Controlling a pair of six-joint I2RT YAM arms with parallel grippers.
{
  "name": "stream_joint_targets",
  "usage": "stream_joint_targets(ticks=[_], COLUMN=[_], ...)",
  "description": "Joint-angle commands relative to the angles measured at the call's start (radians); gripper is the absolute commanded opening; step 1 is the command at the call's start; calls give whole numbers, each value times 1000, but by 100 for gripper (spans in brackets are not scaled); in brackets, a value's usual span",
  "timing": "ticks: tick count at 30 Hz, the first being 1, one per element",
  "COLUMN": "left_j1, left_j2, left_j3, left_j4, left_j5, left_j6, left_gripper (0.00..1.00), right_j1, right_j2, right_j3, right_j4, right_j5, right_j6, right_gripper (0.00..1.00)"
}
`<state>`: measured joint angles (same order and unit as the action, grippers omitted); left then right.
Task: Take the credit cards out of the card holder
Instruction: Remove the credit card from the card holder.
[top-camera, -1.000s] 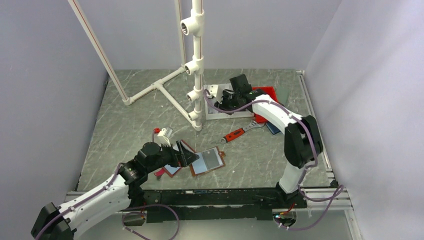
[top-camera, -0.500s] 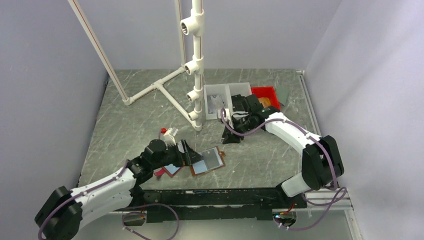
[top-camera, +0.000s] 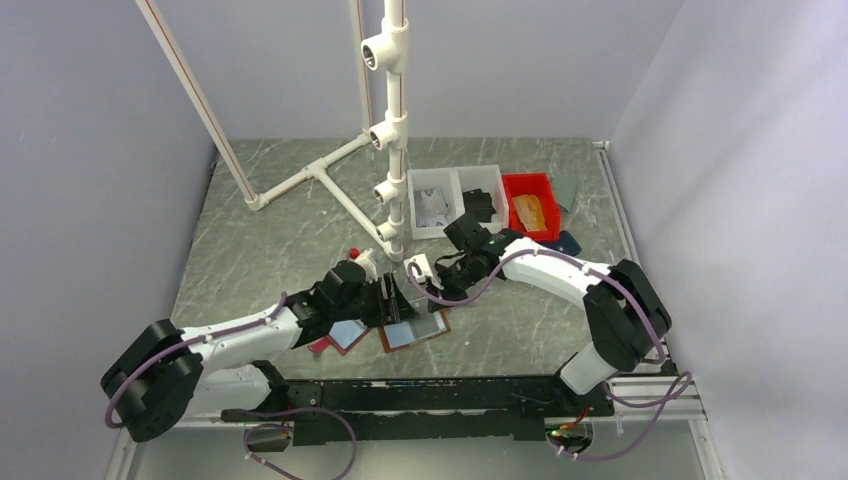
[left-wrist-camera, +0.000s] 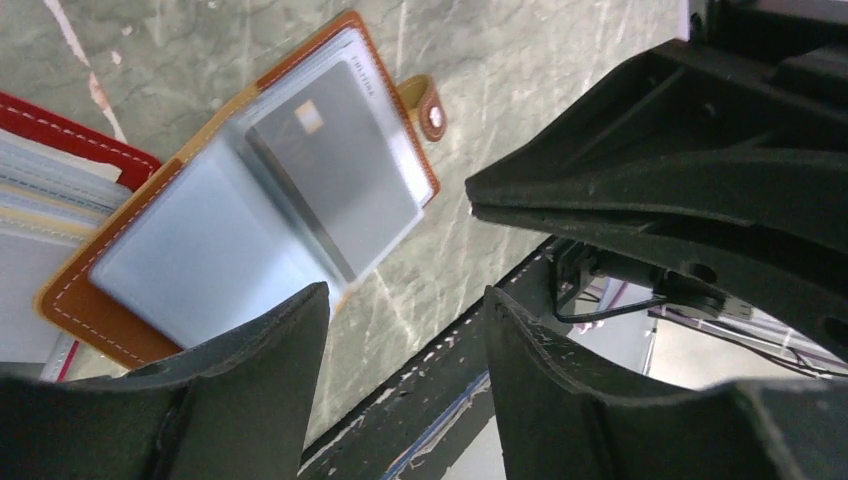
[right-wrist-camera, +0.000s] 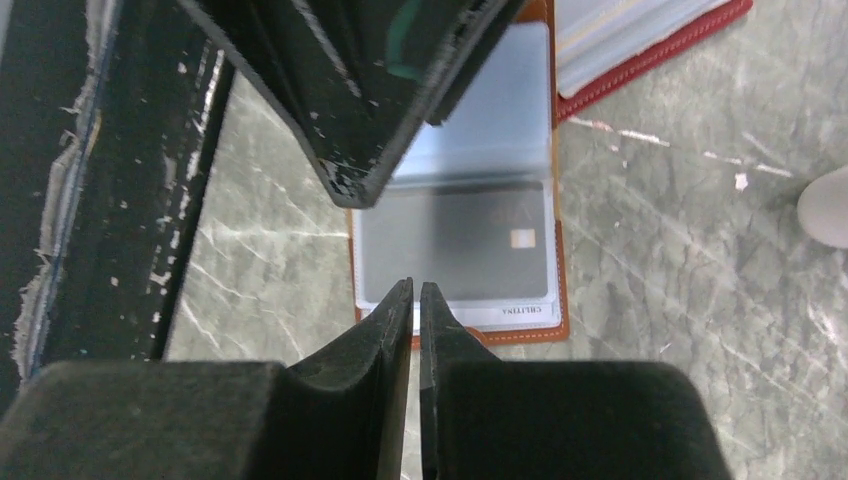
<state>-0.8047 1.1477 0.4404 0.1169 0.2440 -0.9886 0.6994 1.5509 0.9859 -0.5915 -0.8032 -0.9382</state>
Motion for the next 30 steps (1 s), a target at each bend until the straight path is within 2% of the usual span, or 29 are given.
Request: stream_joint_targets(ticks=[1, 7, 14, 17, 30], left_j1=[-16, -30, -34, -34, -34], left_j2=[51, 125, 158, 166, 238], left_j3=[34, 34, 60, 53, 63], left_j4=[-33, 20, -32, -28, 15], left_j5=[-32, -15, -52, -54, -29], left_j6=[8, 10, 12, 8, 27], left_gripper=[62, 58, 58, 53, 53], right_j1=[3, 12, 30, 36, 69], right_j2=[46, 94, 146, 160, 172], right_j3=[0, 11, 24, 30, 41], right_j4=[43, 51, 47, 45, 36], right_j5=[65, 132, 194, 228, 356], right_j6=[-3, 18, 24, 23, 11], right_gripper=[9, 8, 8, 7, 5])
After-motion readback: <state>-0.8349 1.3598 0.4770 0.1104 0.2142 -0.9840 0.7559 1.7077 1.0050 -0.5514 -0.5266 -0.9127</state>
